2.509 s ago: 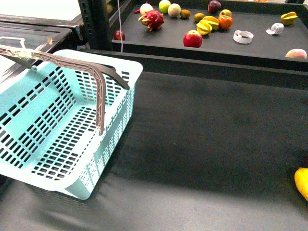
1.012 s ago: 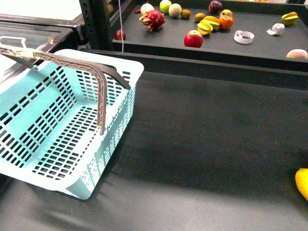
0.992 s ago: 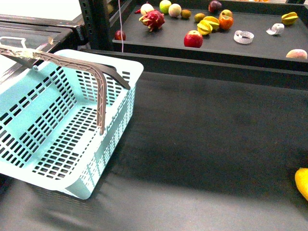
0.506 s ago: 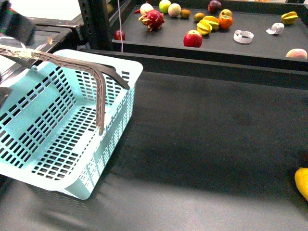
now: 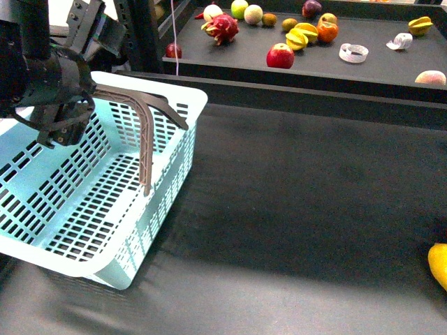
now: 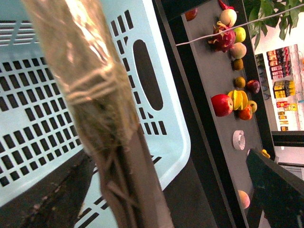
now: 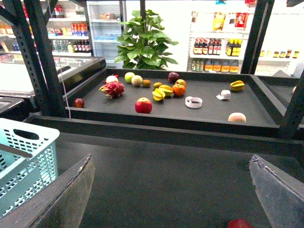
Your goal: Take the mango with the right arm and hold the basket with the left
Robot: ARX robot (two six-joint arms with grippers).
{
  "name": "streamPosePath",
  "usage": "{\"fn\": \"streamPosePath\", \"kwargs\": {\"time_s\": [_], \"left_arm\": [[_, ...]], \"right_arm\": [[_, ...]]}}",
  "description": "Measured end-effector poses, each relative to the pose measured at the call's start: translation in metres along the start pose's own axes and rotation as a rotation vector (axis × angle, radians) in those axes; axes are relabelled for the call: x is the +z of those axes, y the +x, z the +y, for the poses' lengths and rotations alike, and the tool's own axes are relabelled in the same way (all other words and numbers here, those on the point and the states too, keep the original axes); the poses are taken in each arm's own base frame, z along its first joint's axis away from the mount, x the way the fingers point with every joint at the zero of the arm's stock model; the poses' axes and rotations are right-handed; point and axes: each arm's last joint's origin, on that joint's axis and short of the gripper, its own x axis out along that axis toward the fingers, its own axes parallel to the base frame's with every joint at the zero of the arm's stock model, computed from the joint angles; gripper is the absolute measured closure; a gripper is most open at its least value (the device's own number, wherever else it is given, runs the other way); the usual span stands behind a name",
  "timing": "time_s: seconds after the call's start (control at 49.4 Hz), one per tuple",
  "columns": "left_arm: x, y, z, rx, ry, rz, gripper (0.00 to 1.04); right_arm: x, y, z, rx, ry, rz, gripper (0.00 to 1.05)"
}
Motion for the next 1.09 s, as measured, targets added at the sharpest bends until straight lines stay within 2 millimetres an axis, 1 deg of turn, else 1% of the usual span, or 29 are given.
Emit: {"fn": "streamPosePath", "kwargs": {"time_s": [0.04,0.121,0.142,0.283,0.425,0.506,0.627,0.769,0.83,0.931,1.012,1.052,1.093], "left_arm": [[-0.002,0.002,-0.001,0.001,0.0,0.005,0.28],[-0.006,0.007,-0.002,0.002,0.0,0.013,0.42],[-0.006,0.007,-0.002,0.003,0.0,0.013,0.44],[-0.009,0.007,-0.002,0.007,0.005,0.017,0.67],[-0.015,0.002,0.0,0.018,0.012,0.042,0.89],[-0.02,-0.005,-0.002,0.006,0.034,0.095,0.97],[-0.028,-0.02,-0.005,-0.032,0.144,0.155,0.98],[-0.041,-0.048,-0.006,-0.129,0.289,0.235,0.99],[-0.046,-0.064,-0.006,-0.18,0.359,0.26,0.99],[-0.054,-0.097,-0.011,-0.305,0.511,0.3,0.99],[-0.066,-0.124,-0.021,-0.406,0.614,0.321,0.99],[-0.075,-0.138,-0.028,-0.472,0.666,0.34,0.99],[-0.083,-0.147,-0.033,-0.518,0.694,0.356,0.99]], "right_arm": [[0.0,0.0,0.0,0.0,0.0,0.0,0.08],[0.0,0.0,0.0,0.0,0.0,0.0,0.08],[0.0,0.0,0.0,0.0,0.0,0.0,0.08],[0.0,0.0,0.0,0.0,0.0,0.0,0.08],[0.0,0.0,0.0,0.0,0.0,0.0,0.08],[0.0,0.0,0.0,0.0,0.0,0.0,0.08],[0.0,0.0,0.0,0.0,0.0,0.0,0.08],[0.0,0.0,0.0,0.0,0.0,0.0,0.08],[0.0,0.0,0.0,0.0,0.0,0.0,0.08],[0.0,0.0,0.0,0.0,0.0,0.0,0.08],[0.0,0.0,0.0,0.0,0.0,0.0,0.08],[0.0,0.0,0.0,0.0,0.0,0.0,0.08],[0.0,0.0,0.0,0.0,0.0,0.0,0.08]]}}
